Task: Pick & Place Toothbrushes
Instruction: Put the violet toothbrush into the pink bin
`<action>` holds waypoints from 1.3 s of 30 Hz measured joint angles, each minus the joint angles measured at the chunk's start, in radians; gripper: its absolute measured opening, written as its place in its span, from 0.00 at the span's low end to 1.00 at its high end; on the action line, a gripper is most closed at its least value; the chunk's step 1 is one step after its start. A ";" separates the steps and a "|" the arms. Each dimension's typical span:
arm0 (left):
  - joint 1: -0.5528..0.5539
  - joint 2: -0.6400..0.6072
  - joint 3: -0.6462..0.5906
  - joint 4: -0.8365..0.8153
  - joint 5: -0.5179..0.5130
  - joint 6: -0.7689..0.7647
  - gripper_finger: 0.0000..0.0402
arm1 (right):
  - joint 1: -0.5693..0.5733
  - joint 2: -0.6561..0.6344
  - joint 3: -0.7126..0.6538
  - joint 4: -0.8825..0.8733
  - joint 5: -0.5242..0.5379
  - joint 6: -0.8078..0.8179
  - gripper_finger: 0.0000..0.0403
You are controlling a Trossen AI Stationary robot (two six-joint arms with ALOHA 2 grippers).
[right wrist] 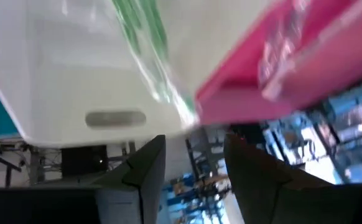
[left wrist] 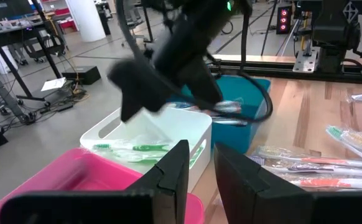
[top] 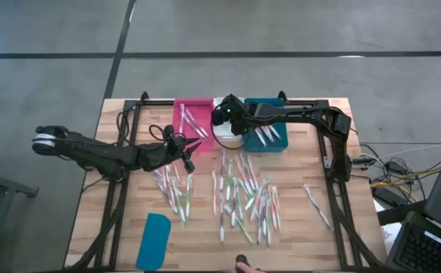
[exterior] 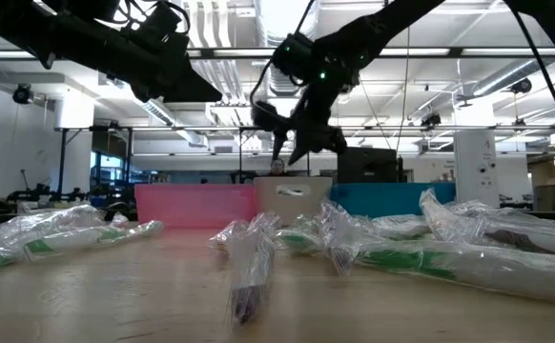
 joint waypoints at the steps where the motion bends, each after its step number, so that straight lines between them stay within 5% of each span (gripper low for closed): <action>1: 0.000 0.000 0.000 0.000 0.000 0.000 0.20 | 0.000 -0.012 0.000 0.002 0.002 0.014 0.40; 12: -0.001 0.000 0.000 0.000 0.000 0.000 0.20 | 0.038 -0.197 0.000 -0.004 -0.013 0.336 0.36; 18: -0.001 0.000 0.000 0.000 0.000 0.000 0.20 | 0.073 -0.268 0.000 -0.004 -0.013 0.795 0.28; 26: 0.000 0.000 0.000 0.000 0.000 0.000 0.20 | 0.123 -0.332 0.000 -0.017 -0.004 1.653 0.19; 39: 0.000 0.000 0.000 0.011 0.000 0.000 0.20 | 0.201 -0.415 -0.014 -0.460 -0.009 2.326 0.07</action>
